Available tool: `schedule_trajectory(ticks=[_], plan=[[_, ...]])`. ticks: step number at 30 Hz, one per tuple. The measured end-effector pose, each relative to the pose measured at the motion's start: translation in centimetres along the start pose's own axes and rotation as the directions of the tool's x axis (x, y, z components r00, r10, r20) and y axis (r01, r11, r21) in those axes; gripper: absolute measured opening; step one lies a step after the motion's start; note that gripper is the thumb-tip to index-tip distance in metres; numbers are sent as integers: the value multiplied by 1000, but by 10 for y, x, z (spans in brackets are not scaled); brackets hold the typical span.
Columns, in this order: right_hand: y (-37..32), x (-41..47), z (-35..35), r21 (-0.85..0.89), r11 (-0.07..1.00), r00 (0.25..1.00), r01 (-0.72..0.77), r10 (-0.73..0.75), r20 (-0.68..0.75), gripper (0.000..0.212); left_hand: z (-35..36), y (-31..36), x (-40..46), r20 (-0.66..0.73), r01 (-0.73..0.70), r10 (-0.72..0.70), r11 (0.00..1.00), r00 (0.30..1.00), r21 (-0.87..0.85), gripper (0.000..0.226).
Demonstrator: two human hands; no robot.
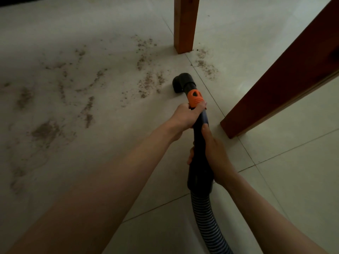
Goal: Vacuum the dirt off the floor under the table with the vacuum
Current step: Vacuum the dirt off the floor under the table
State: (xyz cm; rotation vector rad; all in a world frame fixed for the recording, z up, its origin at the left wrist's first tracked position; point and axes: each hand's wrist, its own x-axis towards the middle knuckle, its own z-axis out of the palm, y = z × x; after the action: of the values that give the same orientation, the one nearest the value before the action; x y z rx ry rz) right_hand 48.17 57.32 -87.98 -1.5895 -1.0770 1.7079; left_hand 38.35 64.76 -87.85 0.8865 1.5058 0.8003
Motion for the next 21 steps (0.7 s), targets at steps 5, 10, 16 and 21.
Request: schedule_trajectory(ticks=[5,10,16,21], plan=[[-3,-1,-5,16,999,996,-35,34,79,58,-2,3,-4,3,23,-23,1000,1000,-4,36],[-8,-1,3,63,995,976,-82,68,208,58,-18,-1,-6,-59,50,-51,999,997,-19,29],[-4,-6,14,24,1000,992,0,-3,127,56,-28,-2,-8,-47,73,-74,997,996,-31,33],[0,-5,20,-17,999,999,39,-39,7,55,-17,3,-5,-84,90,-88,996,993,10,43]])
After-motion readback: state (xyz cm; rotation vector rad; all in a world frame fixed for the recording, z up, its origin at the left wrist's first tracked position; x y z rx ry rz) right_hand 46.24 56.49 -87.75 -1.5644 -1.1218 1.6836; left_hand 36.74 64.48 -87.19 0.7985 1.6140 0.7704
